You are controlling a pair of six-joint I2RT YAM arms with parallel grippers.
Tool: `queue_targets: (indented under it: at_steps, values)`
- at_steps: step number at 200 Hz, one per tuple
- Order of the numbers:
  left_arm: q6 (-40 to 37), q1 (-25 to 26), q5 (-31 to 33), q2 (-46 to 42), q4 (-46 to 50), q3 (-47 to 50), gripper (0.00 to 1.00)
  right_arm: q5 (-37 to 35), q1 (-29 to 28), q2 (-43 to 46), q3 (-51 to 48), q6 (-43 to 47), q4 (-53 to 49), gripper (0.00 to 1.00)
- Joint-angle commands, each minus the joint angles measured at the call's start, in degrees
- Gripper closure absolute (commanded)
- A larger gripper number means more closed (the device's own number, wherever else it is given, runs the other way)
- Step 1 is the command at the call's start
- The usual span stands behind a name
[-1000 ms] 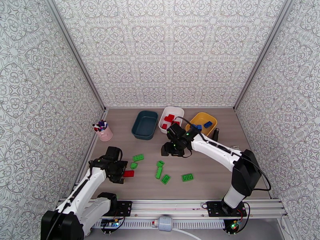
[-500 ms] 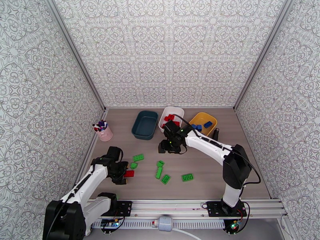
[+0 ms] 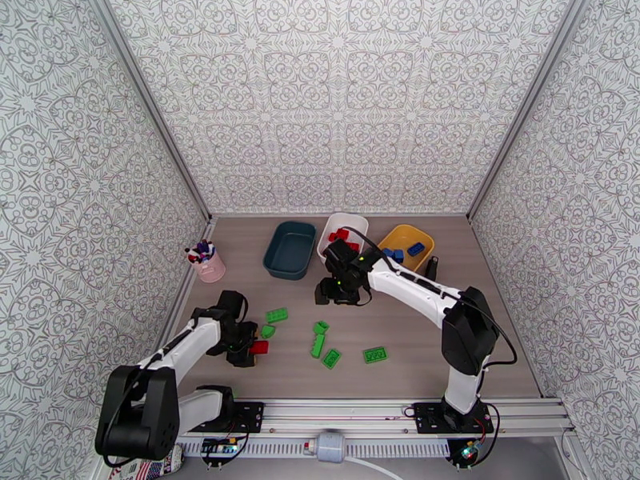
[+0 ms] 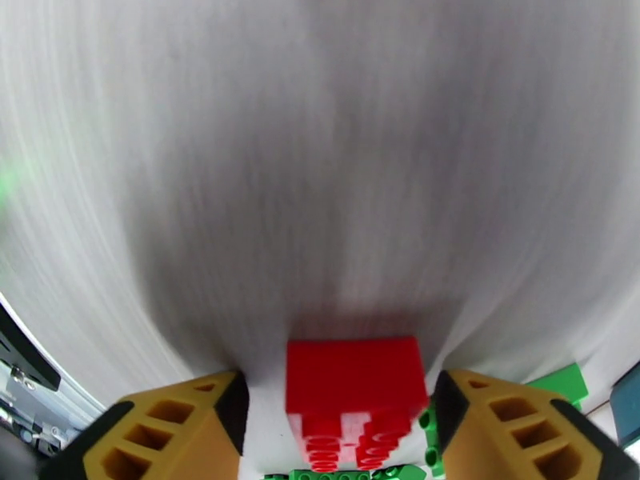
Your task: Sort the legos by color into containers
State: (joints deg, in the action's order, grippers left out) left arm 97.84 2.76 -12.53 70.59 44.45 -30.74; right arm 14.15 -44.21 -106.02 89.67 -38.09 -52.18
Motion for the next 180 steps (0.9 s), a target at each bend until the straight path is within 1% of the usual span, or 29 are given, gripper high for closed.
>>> queue_targets:
  at_steps: [1,17,40,61,76,88,102,108,117,123,133,144,162,180]
  values:
    - [-0.4,-0.9,-0.8,1.2,-5.4,3.1,0.46,0.0,0.7,0.4,0.0,0.5,-0.6,0.38]
    - [-0.5,-1.3,-0.3,-0.9,-4.7,3.5,0.54,-0.1,1.0,1.1,-0.7,0.5,-0.4,0.38]
    - [-1.5,-2.4,1.7,-6.9,-0.1,2.9,0.63,-0.4,1.8,2.2,-1.8,0.6,-0.2,0.38]
    - [-3.0,-4.9,2.2,-13.5,4.7,2.5,0.66,-0.7,2.9,3.3,-2.6,0.9,-0.2,0.38]
    - [-4.5,-7.0,2.6,-18.3,7.4,1.8,0.67,-1.0,4.0,4.3,-3.2,1.1,-0.4,0.38]
    - [-6.0,-8.5,2.2,-21.0,7.9,1.2,0.67,-0.9,5.2,5.0,-3.5,1.3,-0.3,0.38]
    - [-8.4,-9.6,0.9,-22.2,6.7,0.3,0.69,-0.4,6.9,5.6,-4.0,1.5,-0.3,0.38]
    - [-9.9,-9.6,0.3,-21.9,5.1,-0.2,0.69,0.0,7.8,5.9,-4.1,1.4,-0.1,0.38]
    - [-12.6,-9.6,-1.3,-20.6,0.2,-0.7,0.68,1.0,9.3,6.3,-4.4,1.4,0.3,0.38]
    - [-14.4,-9.4,-4.2,-19.2,-2.9,-1.3,0.68,1.7,10.2,6.6,-4.6,1.3,0.6,0.38]
    - [-17.8,-8.1,-5.1,-15.7,-4.2,-4.4,0.69,3.4,12.1,7.1,-5.1,0.9,1.6,0.38]
    - [-22.7,-5.7,-4.3,-10.7,-3.3,-10.0,0.69,5.4,14.1,7.6,-5.9,0.3,2.8,0.38]
    - [-29.2,-0.2,-2.6,-2.1,-0.8,-20.8,0.69,7.9,17.2,8.7,-7.1,-0.8,4.6,0.38]
    - [-33.6,5.2,-2.1,4.2,-3.4,-29.5,0.68,9.0,19.3,9.6,-7.7,-1.0,5.2,0.38]
